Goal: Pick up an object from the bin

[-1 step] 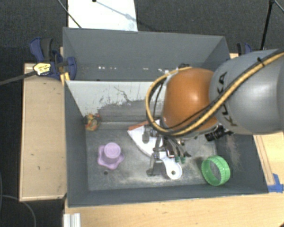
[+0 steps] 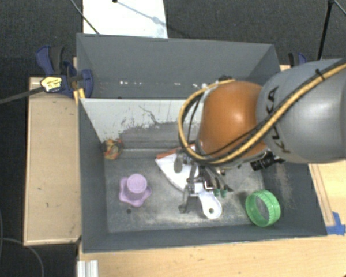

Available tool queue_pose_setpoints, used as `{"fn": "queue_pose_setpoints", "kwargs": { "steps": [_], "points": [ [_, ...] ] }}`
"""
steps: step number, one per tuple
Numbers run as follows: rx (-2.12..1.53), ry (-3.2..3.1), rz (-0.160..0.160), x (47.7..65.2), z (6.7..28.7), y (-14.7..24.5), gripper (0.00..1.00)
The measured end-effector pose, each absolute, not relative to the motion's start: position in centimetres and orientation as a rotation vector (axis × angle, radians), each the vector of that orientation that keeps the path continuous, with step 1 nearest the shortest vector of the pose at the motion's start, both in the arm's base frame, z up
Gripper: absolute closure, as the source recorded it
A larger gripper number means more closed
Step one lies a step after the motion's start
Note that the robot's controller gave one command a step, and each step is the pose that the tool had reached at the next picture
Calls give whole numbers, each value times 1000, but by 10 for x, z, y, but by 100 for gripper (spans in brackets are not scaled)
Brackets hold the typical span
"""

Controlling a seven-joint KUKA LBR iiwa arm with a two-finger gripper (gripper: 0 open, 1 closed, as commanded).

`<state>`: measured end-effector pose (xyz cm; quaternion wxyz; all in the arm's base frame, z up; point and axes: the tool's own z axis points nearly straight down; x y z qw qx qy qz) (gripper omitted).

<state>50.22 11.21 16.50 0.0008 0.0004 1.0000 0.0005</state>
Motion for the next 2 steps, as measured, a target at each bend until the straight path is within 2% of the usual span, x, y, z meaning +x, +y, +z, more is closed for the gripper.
{"fn": "queue_pose_setpoints", "kwargs": {
  "steps": [1, 2],
  "points": [
    [18, 3133, 5, 536, 122, 69, 0],
    [71, 3143, -4, 549, 92, 40, 0]
  ]
}}
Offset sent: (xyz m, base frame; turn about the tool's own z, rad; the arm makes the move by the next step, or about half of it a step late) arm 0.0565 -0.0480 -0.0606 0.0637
